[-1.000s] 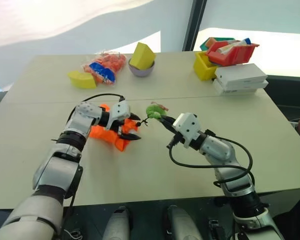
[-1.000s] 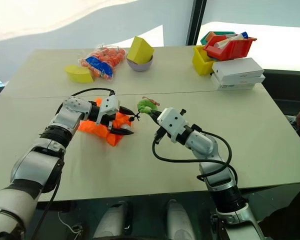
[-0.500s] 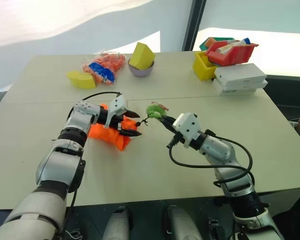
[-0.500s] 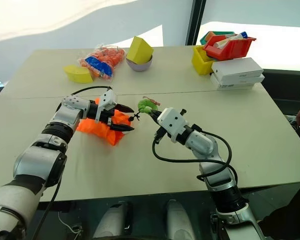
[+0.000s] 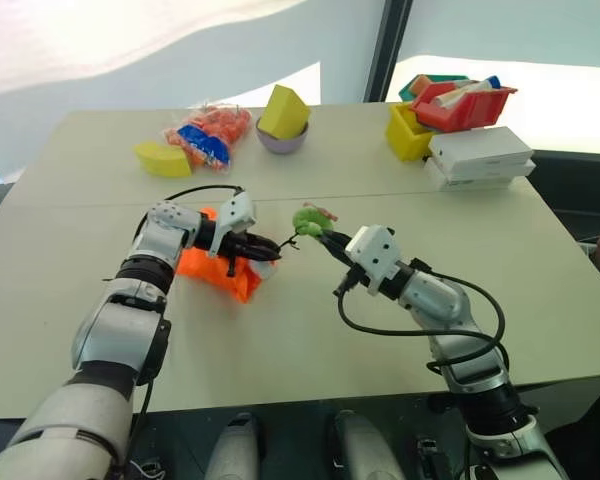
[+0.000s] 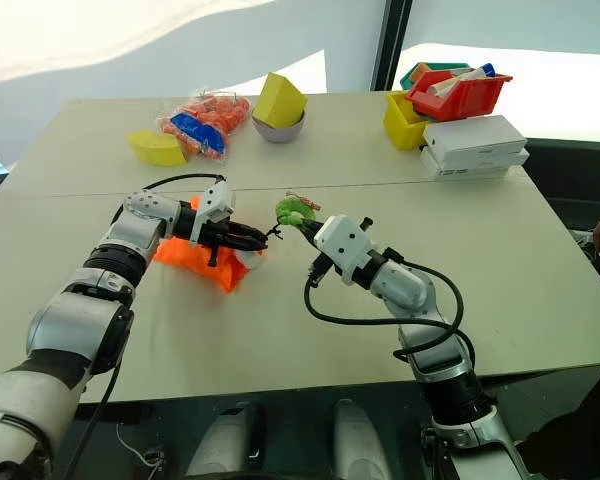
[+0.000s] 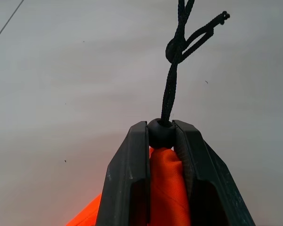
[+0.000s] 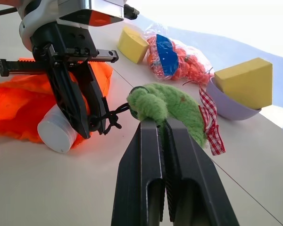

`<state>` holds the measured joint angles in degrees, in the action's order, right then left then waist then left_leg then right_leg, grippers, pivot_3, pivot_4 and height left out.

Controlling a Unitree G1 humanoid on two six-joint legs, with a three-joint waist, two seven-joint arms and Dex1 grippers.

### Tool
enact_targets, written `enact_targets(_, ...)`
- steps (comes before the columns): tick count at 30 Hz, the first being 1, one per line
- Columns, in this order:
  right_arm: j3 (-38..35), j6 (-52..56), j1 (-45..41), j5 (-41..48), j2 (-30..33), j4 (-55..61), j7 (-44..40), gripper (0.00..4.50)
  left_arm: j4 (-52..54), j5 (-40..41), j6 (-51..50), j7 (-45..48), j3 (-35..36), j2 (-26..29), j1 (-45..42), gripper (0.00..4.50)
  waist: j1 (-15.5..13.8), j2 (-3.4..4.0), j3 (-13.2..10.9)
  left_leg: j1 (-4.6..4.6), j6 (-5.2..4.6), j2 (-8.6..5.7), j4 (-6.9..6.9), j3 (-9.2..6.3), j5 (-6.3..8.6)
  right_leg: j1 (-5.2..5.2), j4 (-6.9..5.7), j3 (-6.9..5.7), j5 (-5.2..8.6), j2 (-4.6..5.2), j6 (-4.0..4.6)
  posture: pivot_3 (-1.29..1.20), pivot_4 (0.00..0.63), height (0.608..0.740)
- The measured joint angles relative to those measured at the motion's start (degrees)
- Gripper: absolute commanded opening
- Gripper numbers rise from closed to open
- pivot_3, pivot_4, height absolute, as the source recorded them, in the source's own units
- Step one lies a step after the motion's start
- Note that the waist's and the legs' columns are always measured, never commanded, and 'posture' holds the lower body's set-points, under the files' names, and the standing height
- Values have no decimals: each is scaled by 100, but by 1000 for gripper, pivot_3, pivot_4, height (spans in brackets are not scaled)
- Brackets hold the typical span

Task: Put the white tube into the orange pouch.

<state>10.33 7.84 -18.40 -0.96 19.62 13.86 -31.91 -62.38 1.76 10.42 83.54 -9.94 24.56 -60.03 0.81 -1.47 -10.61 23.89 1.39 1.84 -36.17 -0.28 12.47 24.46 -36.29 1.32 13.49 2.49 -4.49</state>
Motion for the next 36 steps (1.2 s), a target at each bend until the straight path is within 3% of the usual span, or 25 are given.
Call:
enact_targets(6,-2,0,-27,-191,11,-55,185,0,354,3,-19,20,0,63,243,203,10,0,0,-3,0,0,0,-1,0,0,-6,1,0,0,0,0,150,740)
enact_targets(13,-142,51,-198,-829,200,-699,873,0,1594,60,-339,49,3,477,923,203,13,0,0,-12,0,1,0,1,0,0,-18,3,0,0,1,0,150,740)
enact_targets(22,-139,60,-259,-957,229,-870,926,0,3529,376,-1184,-220,147,1148,2130,203,36,1,1,-36,0,2,0,5,0,0,-61,10,16,1,7,0,150,740)
enact_targets(29,-134,67,-270,-949,225,-869,908,0,4373,580,-1722,-538,243,1364,2709,203,25,0,1,-46,0,2,-3,4,0,-1,-81,10,20,1,12,0,150,740)
enact_targets(30,-134,66,-270,-926,222,-869,880,0,4448,641,-1828,-584,265,1368,2769,1236,32,0,1,-47,0,2,-3,5,0,-1,-81,11,20,1,12,0,150,740)
enact_targets(31,-134,69,-270,-873,221,-869,811,305,4502,728,-1957,-620,283,1365,2823,1557,36,0,1,-47,0,2,-2,5,0,-1,-81,11,20,0,11,0,150,740)
enact_targets(33,-131,97,-268,-744,227,-850,609,1028,4606,897,-2184,-663,319,1362,2905,2608,35,1,0,-47,0,2,-2,4,0,-1,-81,10,20,-1,11,0,150,740)
enact_targets(36,-55,163,-180,-515,244,-620,225,2532,4767,1074,-2405,-898,486,1356,3053,4165,38,1,1,-47,0,4,-2,2,0,-1,-81,11,20,-2,11,0,150,740)
